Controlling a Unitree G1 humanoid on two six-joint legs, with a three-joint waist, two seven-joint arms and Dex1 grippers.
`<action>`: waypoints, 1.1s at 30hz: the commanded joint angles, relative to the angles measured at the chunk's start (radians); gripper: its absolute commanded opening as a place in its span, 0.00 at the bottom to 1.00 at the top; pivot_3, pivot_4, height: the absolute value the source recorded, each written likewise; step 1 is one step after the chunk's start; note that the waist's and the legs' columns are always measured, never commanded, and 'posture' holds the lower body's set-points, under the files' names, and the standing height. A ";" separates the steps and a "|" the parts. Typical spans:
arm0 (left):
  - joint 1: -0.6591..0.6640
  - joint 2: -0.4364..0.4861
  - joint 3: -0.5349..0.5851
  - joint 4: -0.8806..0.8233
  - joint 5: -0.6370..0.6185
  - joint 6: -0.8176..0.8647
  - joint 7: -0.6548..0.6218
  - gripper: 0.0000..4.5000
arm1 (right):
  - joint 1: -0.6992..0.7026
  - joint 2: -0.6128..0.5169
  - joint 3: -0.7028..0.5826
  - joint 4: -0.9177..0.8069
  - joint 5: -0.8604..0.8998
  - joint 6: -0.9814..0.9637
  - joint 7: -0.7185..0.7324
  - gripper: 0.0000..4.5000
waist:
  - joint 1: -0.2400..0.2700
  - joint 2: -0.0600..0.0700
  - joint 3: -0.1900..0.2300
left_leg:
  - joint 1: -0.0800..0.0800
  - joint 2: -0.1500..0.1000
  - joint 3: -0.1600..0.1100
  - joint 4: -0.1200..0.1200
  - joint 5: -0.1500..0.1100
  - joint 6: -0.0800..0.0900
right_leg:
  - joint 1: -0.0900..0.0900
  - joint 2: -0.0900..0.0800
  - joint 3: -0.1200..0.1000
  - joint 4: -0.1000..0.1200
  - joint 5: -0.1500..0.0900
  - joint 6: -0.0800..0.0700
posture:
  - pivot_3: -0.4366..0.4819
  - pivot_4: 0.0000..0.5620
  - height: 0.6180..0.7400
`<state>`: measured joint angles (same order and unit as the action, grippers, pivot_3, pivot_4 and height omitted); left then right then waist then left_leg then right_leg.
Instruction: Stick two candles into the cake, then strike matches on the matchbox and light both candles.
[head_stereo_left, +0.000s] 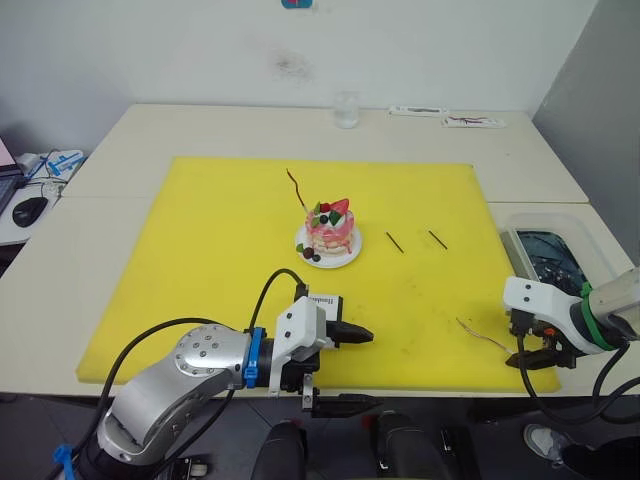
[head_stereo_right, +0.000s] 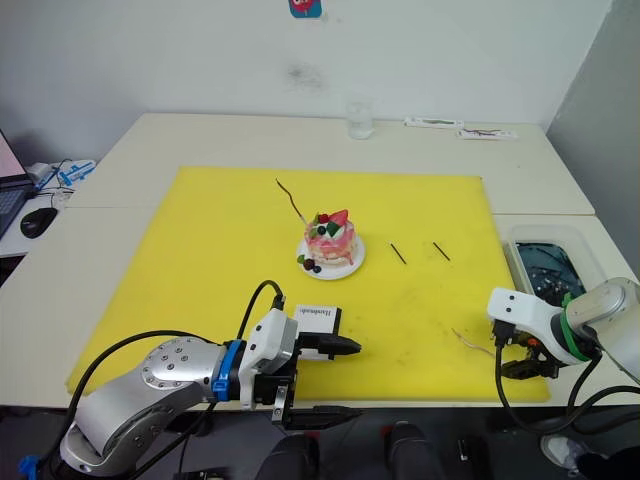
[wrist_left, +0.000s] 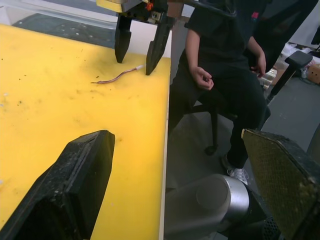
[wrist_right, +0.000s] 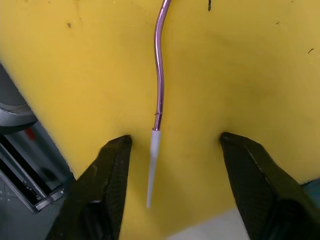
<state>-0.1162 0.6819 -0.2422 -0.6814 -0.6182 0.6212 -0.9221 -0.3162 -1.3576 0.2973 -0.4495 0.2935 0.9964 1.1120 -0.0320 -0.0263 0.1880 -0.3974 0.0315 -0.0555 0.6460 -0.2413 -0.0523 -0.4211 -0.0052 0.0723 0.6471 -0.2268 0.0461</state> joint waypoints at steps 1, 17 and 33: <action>-0.011 -0.007 -0.009 -0.031 0.010 -0.022 0.004 1.00 | -0.011 0.004 0.012 -0.001 -0.021 -0.005 0.016 0.34 | 0.000 0.000 0.000 | 0.000 0.000 0.000 0.000 0.000 0.000 | 0.000 0.000 0.000 0.000 0.000 0.000 | 0.48 0.27 1.00; -0.013 0.027 0.052 0.019 0.015 -0.034 -0.018 1.00 | -0.058 0.030 -0.163 -0.032 0.104 0.091 0.038 0.01 | -0.001 0.000 0.000 | 0.000 0.000 0.000 0.000 0.000 0.000 | 0.000 0.000 0.000 0.000 0.000 0.000 | 0.48 0.27 1.00; -0.039 0.047 0.315 0.156 -0.058 -0.002 0.047 1.00 | -0.198 0.932 -0.377 0.040 0.157 -0.305 -0.466 0.01 | -0.002 0.000 0.000 | -0.001 0.000 -0.003 -0.001 0.000 0.000 | 0.000 0.002 0.000 0.002 0.003 0.004 | 0.48 0.27 1.00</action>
<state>-0.1381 0.7217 0.0409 -0.5223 -0.6659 0.6289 -0.8809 -0.5191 -0.4538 -0.0861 -0.4156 0.4860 0.8127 0.6870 -0.0340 -0.0259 0.1878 -0.3985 0.0317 -0.0582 0.6453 -0.2411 -0.0522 -0.4212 -0.0032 0.0721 0.6485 -0.2237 0.0507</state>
